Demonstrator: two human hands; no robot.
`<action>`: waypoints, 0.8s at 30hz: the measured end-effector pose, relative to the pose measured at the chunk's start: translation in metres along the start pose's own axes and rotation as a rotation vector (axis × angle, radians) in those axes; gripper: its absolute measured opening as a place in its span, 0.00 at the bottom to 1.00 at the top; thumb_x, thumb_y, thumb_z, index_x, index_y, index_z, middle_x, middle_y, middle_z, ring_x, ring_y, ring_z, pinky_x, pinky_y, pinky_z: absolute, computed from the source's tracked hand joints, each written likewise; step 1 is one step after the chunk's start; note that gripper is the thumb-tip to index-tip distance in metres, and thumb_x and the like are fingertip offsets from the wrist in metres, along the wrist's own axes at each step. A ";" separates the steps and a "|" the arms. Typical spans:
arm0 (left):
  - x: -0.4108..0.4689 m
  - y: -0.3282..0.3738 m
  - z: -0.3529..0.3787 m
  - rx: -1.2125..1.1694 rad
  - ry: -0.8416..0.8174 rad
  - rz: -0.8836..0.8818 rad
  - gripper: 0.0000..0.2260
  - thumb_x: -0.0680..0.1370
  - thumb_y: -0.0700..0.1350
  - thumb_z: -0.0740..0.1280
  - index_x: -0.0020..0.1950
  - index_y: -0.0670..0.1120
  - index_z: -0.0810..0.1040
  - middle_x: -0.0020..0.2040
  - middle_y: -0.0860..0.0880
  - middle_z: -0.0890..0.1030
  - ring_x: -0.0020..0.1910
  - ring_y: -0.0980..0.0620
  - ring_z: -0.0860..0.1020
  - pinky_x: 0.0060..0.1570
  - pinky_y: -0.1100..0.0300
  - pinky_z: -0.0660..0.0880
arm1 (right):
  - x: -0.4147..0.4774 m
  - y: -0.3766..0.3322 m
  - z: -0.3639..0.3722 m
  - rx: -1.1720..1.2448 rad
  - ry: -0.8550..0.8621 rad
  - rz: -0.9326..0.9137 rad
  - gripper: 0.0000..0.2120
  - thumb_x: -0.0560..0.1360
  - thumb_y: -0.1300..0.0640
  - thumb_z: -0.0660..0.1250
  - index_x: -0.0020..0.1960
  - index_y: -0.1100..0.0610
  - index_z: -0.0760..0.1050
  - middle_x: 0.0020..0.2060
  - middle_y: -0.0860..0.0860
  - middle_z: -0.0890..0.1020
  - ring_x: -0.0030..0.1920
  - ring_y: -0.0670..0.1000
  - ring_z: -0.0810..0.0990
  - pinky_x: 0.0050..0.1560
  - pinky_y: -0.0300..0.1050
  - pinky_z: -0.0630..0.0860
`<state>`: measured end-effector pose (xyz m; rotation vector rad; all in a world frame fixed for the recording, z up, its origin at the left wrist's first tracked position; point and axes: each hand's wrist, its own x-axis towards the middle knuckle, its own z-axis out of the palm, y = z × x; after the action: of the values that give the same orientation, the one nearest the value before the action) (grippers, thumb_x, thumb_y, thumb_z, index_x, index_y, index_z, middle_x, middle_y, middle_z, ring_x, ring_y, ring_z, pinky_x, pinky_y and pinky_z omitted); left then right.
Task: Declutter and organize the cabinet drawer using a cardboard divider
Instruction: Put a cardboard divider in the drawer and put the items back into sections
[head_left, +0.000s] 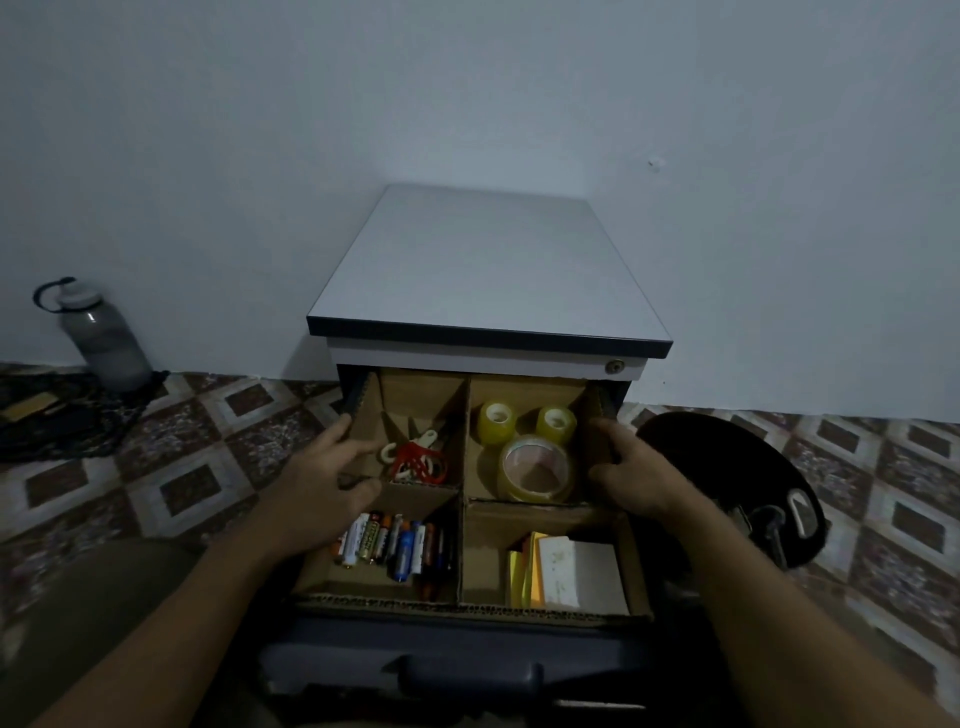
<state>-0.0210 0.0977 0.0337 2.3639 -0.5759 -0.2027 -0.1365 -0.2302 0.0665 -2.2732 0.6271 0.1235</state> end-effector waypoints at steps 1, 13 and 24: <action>-0.001 -0.002 0.002 -0.013 -0.008 0.008 0.21 0.77 0.48 0.71 0.70 0.54 0.74 0.81 0.53 0.53 0.78 0.53 0.56 0.70 0.62 0.58 | -0.005 0.006 0.007 0.020 0.007 -0.008 0.33 0.77 0.61 0.64 0.78 0.45 0.57 0.74 0.55 0.64 0.70 0.59 0.69 0.67 0.58 0.72; -0.004 -0.010 0.009 -0.134 0.005 0.093 0.18 0.79 0.31 0.65 0.60 0.54 0.78 0.79 0.55 0.48 0.74 0.62 0.49 0.52 0.88 0.55 | -0.054 0.036 0.036 -0.011 0.175 -0.080 0.26 0.81 0.63 0.58 0.76 0.46 0.63 0.78 0.47 0.61 0.76 0.52 0.61 0.75 0.52 0.63; 0.015 -0.010 0.004 -0.210 -0.047 0.083 0.17 0.76 0.36 0.72 0.60 0.54 0.78 0.78 0.56 0.48 0.75 0.61 0.49 0.54 0.87 0.55 | -0.046 0.012 0.022 -0.024 0.206 -0.081 0.26 0.81 0.67 0.57 0.76 0.52 0.64 0.74 0.47 0.67 0.73 0.48 0.63 0.68 0.40 0.62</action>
<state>-0.0052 0.0950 0.0245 2.1332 -0.6416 -0.2685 -0.1803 -0.2034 0.0555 -2.3491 0.6411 -0.1449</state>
